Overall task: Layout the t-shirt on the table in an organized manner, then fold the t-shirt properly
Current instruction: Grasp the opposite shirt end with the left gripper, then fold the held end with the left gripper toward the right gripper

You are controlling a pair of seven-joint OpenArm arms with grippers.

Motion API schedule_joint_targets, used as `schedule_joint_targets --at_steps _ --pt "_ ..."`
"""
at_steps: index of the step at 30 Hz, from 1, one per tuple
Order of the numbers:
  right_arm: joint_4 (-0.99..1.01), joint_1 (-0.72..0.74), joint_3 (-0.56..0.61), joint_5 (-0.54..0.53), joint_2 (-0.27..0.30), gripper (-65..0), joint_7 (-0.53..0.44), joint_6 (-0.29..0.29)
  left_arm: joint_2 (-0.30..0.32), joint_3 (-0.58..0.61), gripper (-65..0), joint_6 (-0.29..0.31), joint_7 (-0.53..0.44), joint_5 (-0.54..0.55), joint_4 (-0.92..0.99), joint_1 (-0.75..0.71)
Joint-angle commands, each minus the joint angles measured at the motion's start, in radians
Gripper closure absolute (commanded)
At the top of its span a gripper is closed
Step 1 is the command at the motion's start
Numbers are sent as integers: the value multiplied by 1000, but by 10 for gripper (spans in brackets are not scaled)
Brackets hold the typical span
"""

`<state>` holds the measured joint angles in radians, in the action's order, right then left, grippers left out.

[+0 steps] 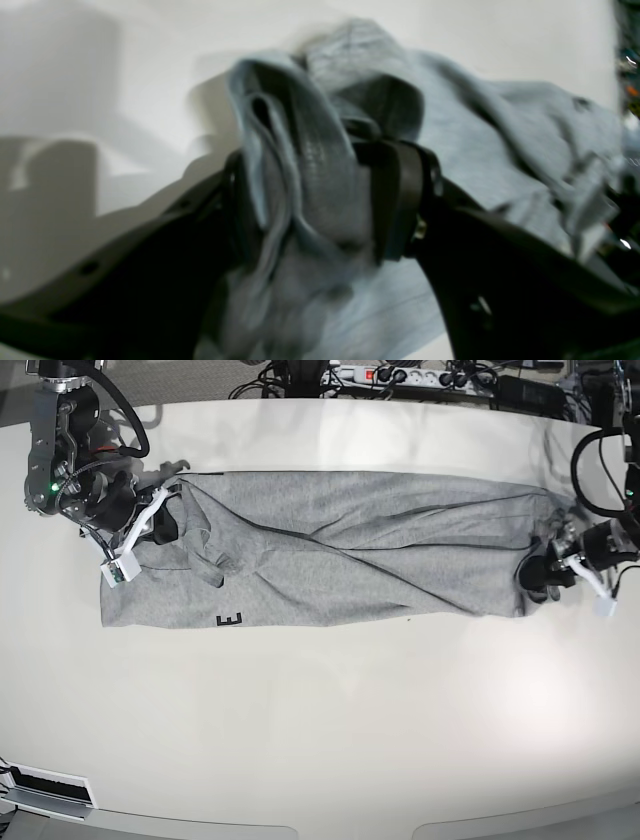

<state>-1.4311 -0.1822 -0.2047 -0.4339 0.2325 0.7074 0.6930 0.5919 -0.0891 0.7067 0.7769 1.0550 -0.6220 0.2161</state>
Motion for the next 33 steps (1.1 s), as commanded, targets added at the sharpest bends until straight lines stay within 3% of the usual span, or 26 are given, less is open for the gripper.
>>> schedule_joint_targets --at_steps 1,3,6,7,19,25,33 --pt "-13 11 -4 -14 12 0 -13 5 3 10 -335 -9 47 -44 0 -2" --pt "-13 11 -3 -14 12 0 -11 5 -7 10 -266 -9 48 -45 0 -2" --pt "-13 11 -3 -15 12 0 -11 5 -13 10 -42 -9 70 -43 0 -2" --pt "-13 11 -4 -15 12 0 -11 5 -11 10 0 -9 71 -44 0 -2" --pt "-14 16 -3 -41 12 0 -11 5 87 -13 0 -9 69 -44 -92 9" --pt "-15 16 -4 -69 12 0 -11 5 92 -12 0 -9 78 -23 -95 14" --pt "-15 29 -4 -88 12 0 -10 5 92 -12 0 -9 297 214 -187 14"
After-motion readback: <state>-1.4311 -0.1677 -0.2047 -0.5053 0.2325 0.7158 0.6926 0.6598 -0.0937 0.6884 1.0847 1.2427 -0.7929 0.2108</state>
